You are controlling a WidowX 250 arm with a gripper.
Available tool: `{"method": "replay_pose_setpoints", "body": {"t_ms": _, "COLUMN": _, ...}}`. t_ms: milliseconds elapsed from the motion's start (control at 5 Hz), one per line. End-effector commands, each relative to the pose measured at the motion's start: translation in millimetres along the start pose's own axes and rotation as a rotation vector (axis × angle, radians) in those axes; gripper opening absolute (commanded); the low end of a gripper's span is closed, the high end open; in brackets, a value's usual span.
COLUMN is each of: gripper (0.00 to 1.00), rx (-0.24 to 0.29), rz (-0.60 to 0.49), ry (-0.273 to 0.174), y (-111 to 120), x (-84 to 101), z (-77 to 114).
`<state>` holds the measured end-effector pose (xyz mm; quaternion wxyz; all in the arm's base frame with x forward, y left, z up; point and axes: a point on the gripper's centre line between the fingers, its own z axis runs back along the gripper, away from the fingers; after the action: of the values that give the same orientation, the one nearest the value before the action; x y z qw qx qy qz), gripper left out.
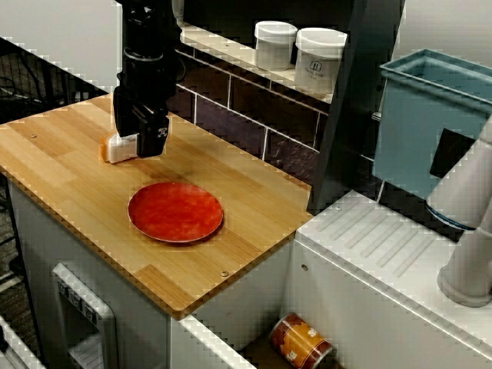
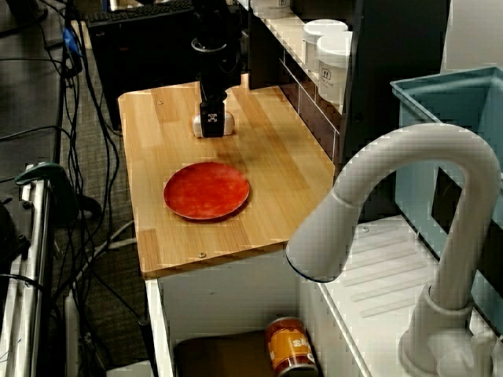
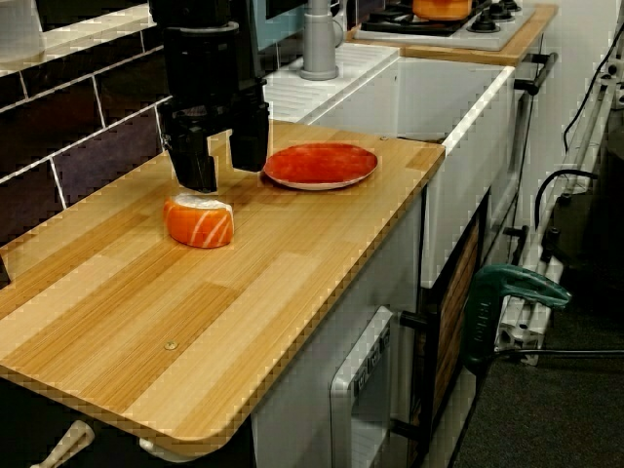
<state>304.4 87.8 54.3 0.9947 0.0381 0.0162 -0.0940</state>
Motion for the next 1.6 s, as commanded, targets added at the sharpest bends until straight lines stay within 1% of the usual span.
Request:
{"method": "replay_pose_setpoints", "body": {"t_ms": 0, "gripper": 1.0, "rx": 0.039, "rz": -0.011, "ry": -0.025, "y": 2, "x": 3.5, "z": 5.5}}
{"method": "replay_pose_setpoints", "body": {"t_ms": 200, "gripper": 1.0, "rx": 0.037, "rz": -0.013, "ry": -0.019, "y": 1, "x": 3.0, "z": 1.9}}
{"method": "replay_pose_setpoints", "body": {"t_ms": 400, "gripper": 1.0, "rx": 0.032, "rz": -0.022, "ry": -0.002, "y": -3, "x": 5.9, "z": -0.6}}
{"method": "replay_pose_setpoints", "body": {"t_ms": 600, "gripper": 1.0, "rx": 0.023, "rz": -0.029, "ry": -0.002, "y": -5, "x": 7.1, "z": 0.6}}
{"method": "replay_pose_setpoints", "body": {"t_ms": 800, "gripper": 1.0, "rx": 0.007, "rz": -0.046, "ry": 0.011, "y": -11, "x": 6.2, "z": -1.0}}
{"method": "replay_pose_setpoints", "body": {"t_ms": 1000, "gripper": 1.0, "rx": 0.018, "rz": -0.062, "ry": 0.012, "y": -18, "x": 3.7, "z": -2.9}}
{"method": "replay_pose_setpoints", "body": {"t_ms": 1200, "gripper": 1.0, "rx": 0.017, "rz": -0.06, "ry": 0.016, "y": -19, "x": 2.8, "z": -5.9}}
{"method": "replay_pose_setpoints", "body": {"t_ms": 1400, "gripper": 1.0, "rx": 0.02, "rz": -0.06, "ry": 0.011, "y": -15, "x": 2.4, "z": -4.6}}
